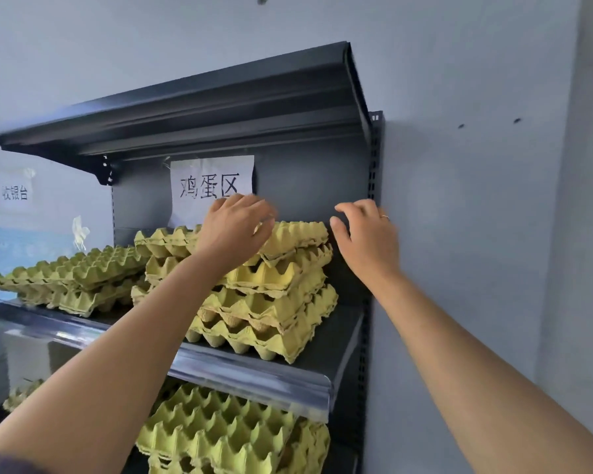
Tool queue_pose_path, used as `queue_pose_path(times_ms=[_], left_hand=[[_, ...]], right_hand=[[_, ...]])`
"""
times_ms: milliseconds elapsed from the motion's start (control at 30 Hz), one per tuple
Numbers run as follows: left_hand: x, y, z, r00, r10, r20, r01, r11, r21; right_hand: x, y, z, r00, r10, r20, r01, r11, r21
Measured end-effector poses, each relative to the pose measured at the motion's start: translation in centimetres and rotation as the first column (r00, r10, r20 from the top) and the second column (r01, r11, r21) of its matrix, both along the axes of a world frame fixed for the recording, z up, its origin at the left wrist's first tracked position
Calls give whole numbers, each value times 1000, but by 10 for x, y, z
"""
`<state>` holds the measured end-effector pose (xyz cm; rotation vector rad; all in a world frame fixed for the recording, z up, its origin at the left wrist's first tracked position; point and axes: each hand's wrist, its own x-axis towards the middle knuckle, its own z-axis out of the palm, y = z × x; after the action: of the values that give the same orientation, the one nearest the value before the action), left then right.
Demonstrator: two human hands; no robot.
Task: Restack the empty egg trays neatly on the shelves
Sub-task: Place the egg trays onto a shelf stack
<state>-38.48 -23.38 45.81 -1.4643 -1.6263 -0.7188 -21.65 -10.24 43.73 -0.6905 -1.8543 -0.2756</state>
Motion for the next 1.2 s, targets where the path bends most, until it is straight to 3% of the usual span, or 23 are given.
queue_pose_path(times_ms=[200, 400, 633, 867, 1200], left_hand=[[115, 42, -3, 977, -181, -113, 187, 981, 54], [269, 99, -44, 920, -376, -111, 381, 924, 26], [395, 158, -135, 836, -548, 12, 541, 821, -180], [481, 231, -245, 817, -544, 193, 557, 656, -509], [569, 318, -389, 816, -436, 380, 543, 348, -765]], right_hand=[[120, 14, -6, 997, -73, -24, 75, 992, 104], [285, 34, -48, 978, -199, 70, 196, 980, 39], [435, 59, -133, 920, -292, 260, 350, 912, -215], [532, 99, -242, 846, -316, 430, 503, 742, -443], [635, 153, -392, 796, -245, 553, 605, 331, -724]])
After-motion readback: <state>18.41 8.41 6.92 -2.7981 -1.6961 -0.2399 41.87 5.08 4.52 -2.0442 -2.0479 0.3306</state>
